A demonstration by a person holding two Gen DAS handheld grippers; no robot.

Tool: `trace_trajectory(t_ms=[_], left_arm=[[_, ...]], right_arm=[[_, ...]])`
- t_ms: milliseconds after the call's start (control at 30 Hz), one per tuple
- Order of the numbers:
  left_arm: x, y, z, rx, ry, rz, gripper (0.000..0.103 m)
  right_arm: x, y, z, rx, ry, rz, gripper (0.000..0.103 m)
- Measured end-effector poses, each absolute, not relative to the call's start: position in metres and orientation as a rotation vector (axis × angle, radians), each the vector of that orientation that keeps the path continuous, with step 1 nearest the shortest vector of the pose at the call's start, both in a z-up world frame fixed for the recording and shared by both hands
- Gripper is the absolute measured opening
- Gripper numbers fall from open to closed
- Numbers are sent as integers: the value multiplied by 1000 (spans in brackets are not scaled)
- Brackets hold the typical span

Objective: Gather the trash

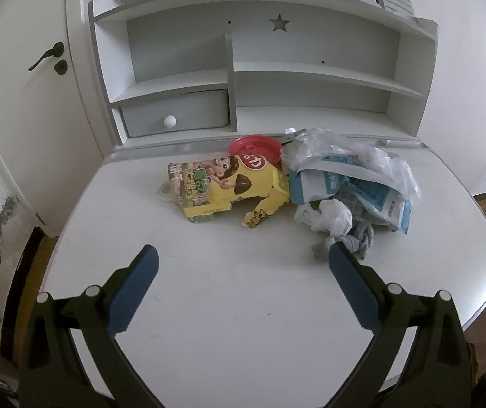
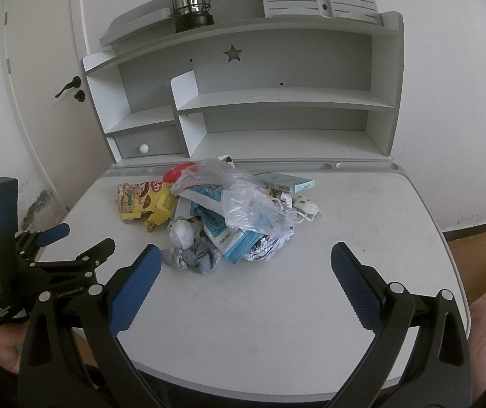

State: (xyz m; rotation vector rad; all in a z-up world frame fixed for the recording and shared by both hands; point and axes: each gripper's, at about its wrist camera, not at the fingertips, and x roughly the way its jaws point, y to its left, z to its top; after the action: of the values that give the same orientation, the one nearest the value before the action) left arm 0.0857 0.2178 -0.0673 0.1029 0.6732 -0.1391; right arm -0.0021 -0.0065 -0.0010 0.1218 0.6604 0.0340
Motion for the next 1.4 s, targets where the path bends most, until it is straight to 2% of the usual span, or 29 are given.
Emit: trace_trajectory(t_ms=[967, 1167, 1400], left_arm=[[103, 230, -69, 115, 705, -181, 97], [149, 253, -70, 337, 717, -256, 97], [212, 246, -92, 625, 754, -440, 97]], right_arm=[[-1, 1, -4, 103, 685, 46, 97], [5, -8, -10, 117, 704, 48, 97], [19, -8, -24, 102, 744, 46, 97]])
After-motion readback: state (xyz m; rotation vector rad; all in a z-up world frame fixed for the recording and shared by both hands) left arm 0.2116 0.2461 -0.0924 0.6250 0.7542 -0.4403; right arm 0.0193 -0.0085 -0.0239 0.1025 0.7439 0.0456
